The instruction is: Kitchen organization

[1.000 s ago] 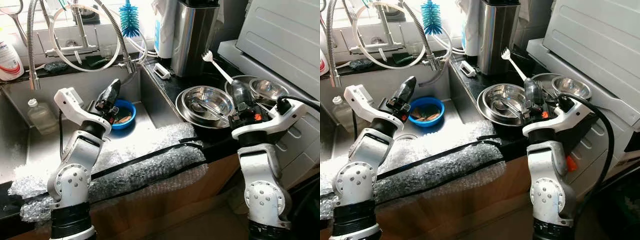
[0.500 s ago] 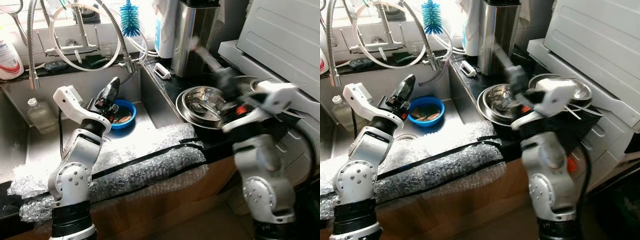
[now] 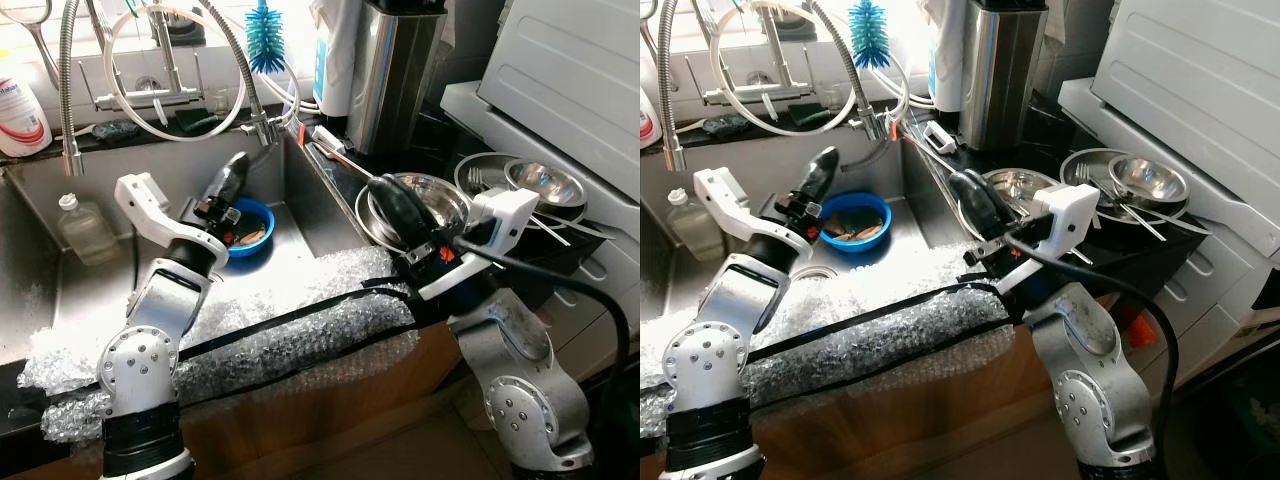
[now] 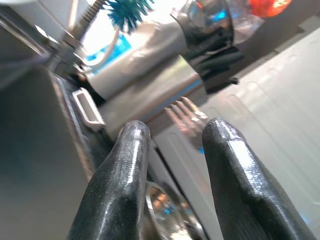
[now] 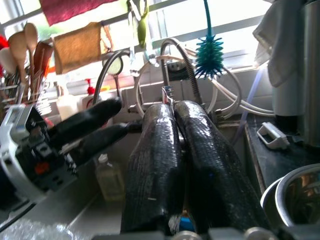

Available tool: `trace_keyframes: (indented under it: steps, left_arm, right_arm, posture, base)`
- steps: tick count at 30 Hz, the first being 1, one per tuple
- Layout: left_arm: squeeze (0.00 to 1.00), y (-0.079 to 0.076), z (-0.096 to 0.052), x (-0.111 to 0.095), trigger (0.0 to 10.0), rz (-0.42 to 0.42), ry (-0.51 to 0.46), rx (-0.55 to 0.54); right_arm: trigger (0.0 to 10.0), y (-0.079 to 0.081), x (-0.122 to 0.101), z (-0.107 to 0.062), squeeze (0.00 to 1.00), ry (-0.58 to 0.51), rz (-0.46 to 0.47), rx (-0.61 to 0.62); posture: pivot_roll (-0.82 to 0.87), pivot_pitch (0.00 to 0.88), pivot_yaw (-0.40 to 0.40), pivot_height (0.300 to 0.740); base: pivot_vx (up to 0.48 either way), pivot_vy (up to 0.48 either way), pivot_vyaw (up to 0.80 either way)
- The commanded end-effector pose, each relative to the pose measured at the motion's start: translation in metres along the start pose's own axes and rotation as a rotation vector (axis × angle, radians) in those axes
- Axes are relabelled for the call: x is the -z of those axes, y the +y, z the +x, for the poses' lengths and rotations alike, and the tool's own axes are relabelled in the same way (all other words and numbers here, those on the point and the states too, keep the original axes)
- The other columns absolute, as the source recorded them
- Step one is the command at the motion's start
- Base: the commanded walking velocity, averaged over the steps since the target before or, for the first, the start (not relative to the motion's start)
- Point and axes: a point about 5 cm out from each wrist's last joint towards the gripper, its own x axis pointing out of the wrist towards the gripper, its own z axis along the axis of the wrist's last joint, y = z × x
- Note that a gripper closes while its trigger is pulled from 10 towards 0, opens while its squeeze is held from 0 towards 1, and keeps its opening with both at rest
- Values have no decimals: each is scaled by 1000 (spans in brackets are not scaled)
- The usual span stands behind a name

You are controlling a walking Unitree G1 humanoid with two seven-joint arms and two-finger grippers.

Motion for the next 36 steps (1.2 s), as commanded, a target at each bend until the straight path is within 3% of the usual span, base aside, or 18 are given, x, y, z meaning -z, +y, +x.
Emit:
trace_keyframes:
  steps: [1, 3, 5, 15, 21, 28, 36]
  left_arm:
    - [0, 3, -3, 6, 10000, -14, 70, -3]
    - [0, 7, -6, 14, 10000, 12, 151, -9]
    - [0, 6, -7, 15, 10000, -50, 149, 0]
    - [0, 0, -6, 21, 10000, -80, 199, 35]
    - [0, -7, 0, 13, 10000, -151, 133, 80]
    - [0, -9, -1, 14, 10000, -159, 148, 96]
    - [0, -8, -9, 34, 10000, -114, 288, 79]
  right_arm:
    - [10000, 2, 0, -3, 0, 9, -22, -19]
    - [10000, 2, 3, -6, 0, 40, -49, -33]
    - [10000, 2, 5, -7, 0, 56, -62, -44]
    - [10000, 6, 8, -9, 0, 74, -79, -81]
    - [10000, 8, 14, -11, 0, 99, -91, -94]
    - [10000, 7, 15, -11, 0, 100, -95, -89]
    - [10000, 11, 14, -9, 0, 96, -126, -113]
  posture:
    - [-67, 0, -36, 740]
    - [-69, 0, -34, 740]
    - [-73, 0, -32, 740]
    - [-72, 0, -23, 740]
    - [-72, 0, -23, 740]
    - [-70, 0, -22, 740]
    - [-72, 0, -19, 740]
  base:
    - [0, 0, 0]
    - [0, 0, 0]
    - [0, 0, 0]
    - [0, 0, 0]
    - [0, 0, 0]
    - [0, 0, 0]
    - [0, 0, 0]
